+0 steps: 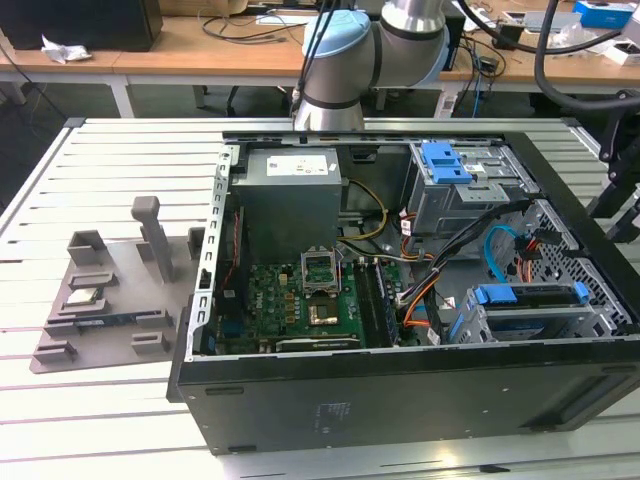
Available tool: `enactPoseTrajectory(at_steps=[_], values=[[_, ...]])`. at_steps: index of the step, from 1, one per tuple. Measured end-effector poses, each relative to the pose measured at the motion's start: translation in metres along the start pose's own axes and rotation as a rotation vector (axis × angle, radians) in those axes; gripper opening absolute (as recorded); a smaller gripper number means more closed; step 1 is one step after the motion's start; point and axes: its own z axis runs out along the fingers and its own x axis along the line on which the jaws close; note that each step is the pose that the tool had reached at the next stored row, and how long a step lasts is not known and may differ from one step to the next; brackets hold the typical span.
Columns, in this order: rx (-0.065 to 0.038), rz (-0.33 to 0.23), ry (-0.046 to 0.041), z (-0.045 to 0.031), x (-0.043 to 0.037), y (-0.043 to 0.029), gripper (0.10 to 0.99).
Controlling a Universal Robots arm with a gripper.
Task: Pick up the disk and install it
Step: 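Insert the first disk wire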
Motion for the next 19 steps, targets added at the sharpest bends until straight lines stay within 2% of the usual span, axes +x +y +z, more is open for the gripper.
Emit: enactPoseTrajectory(at_steps=[2,5,6,7,10,13,15,19], values=[[0.0,0.0,0.0093,0.0008,-0.0089,-0.0002,0.361],[0.0,0.001,0.0133,0.0019,-0.0173,0.0004,0.361],[0.0,0.001,0.0141,0.005,-0.0237,0.0008,0.361],[0.0,0.001,0.0155,0.0129,-0.0274,0.0004,0.361],[0.0,0.001,0.0168,0.0221,-0.0275,0.0023,0.361],[0.0,0.001,0.0183,0.0298,-0.0301,0.0091,0.361],[0.0,0.001,0.0192,0.0368,-0.0305,0.0092,0.361],[0.0,0.001,0.0195,0.0447,-0.0304,0.009,0.361]])
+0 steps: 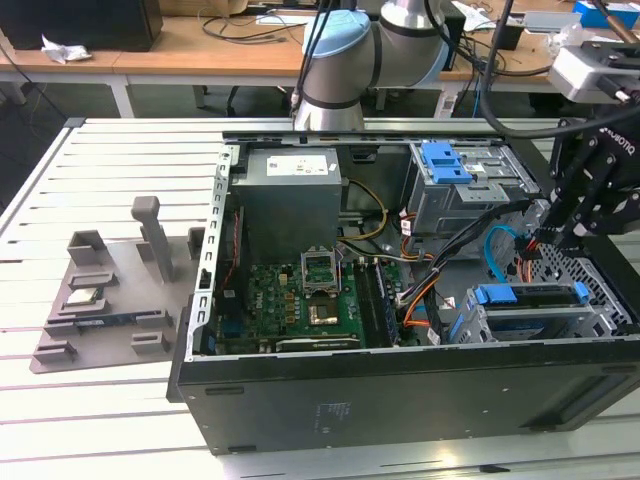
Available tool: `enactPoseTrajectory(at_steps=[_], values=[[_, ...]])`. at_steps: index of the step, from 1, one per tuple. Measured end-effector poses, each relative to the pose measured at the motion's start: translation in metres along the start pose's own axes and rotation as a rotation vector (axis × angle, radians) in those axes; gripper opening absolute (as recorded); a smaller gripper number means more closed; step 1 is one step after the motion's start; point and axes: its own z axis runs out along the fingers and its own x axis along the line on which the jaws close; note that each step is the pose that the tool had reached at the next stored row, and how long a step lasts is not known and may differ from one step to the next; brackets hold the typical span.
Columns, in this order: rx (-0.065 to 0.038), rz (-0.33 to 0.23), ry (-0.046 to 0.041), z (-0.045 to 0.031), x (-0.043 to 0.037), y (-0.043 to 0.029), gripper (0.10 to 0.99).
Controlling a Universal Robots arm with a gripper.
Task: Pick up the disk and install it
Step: 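Insert the first disk wire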
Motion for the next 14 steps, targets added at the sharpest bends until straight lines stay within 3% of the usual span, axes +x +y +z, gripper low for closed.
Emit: enactPoseTrajectory(at_steps=[7,14], values=[[0.0,0.0,0.0,0.0046,-0.0031,-0.0002,0.361],[0.001,0.0,0.0,0.0042,-0.0132,0.0007,0.361]])
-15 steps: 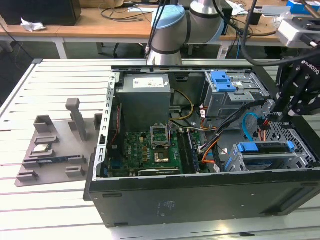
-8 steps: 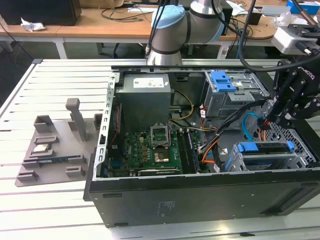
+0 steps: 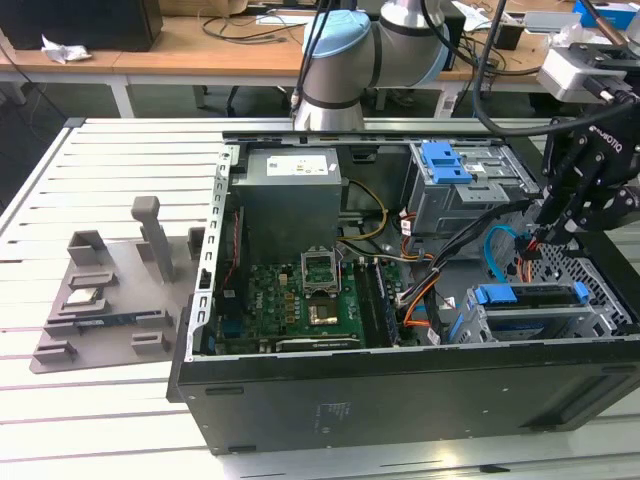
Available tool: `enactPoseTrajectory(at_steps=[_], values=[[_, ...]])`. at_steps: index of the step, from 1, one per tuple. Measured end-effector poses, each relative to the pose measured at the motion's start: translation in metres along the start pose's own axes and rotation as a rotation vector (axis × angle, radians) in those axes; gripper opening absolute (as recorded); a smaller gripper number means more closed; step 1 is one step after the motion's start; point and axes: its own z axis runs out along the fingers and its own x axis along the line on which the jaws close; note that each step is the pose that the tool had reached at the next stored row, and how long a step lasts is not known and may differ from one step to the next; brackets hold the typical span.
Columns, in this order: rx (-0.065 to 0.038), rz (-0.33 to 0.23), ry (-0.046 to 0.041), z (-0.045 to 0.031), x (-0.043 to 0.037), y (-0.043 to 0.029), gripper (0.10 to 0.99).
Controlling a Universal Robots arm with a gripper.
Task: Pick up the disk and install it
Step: 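Insert the first disk wire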
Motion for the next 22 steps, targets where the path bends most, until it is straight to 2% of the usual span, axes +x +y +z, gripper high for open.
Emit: enactPoseTrajectory(at_steps=[2,4,5,6,10,11,14,20,22], values=[[0.0,0.0,0.0002,0.002,-0.001,-0.0001,0.361],[0.0,0.0,0.0024,0.0072,-0.0013,-0.0004,0.361],[0.0,0.0,0.0074,0.0076,-0.0013,-0.0004,0.361],[0.0,0.0,0.0088,0.0075,-0.0013,-0.0004,0.361],[0.0,0.0,0.0085,0.0076,-0.0013,-0.0004,0.361],[0.0,0.0,0.0084,0.0076,-0.0013,-0.0004,0.345],[0.0,0.0,0.0082,0.0076,-0.0013,-0.0004,0.169],[0.0,0.0,0.0079,0.0076,-0.0013,0.0001,0.169],[0.0,0.0,0.0086,0.0077,0.0004,0.0035,0.169]])
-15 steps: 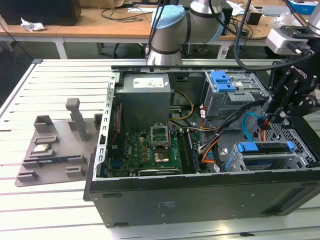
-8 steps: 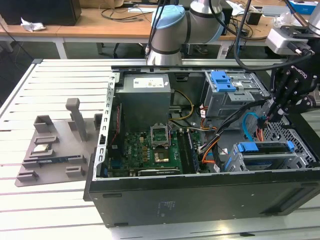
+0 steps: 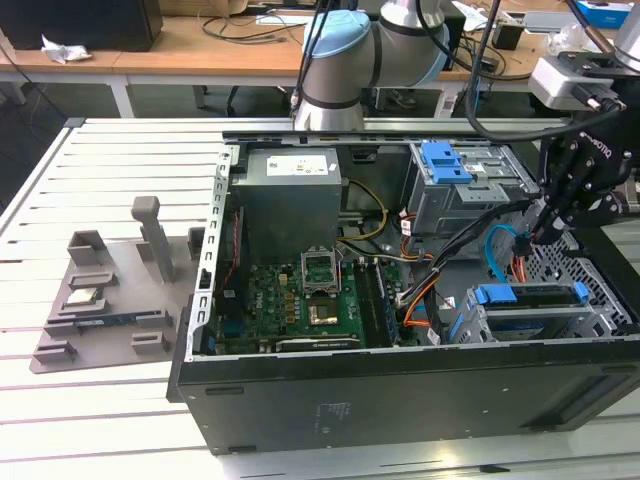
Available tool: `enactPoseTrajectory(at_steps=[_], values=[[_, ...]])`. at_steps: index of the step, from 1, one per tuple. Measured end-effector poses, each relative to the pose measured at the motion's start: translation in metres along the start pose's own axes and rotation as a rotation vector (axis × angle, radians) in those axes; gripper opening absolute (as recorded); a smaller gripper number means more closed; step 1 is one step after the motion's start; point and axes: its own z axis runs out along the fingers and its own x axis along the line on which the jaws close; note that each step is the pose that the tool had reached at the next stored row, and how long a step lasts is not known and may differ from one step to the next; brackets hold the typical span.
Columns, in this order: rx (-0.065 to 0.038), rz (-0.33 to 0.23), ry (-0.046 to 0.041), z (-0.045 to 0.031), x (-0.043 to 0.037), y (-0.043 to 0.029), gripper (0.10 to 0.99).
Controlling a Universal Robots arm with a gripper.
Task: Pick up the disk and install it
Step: 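Insert the first disk wire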
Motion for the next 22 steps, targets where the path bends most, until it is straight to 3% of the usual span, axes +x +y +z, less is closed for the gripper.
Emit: enactPoseTrajectory(at_steps=[2,5,12,22], values=[[0.0,0.0,0.0,0.0004,0.0051,0.0047,0.169],[0.0,0.0,0.0039,0.0008,0.0252,0.0066,0.169],[0.0,-0.001,0.0069,0.0017,0.048,0.007,0.169],[0.0,-0.003,0.0071,0.0092,0.0505,0.0078,0.169]])
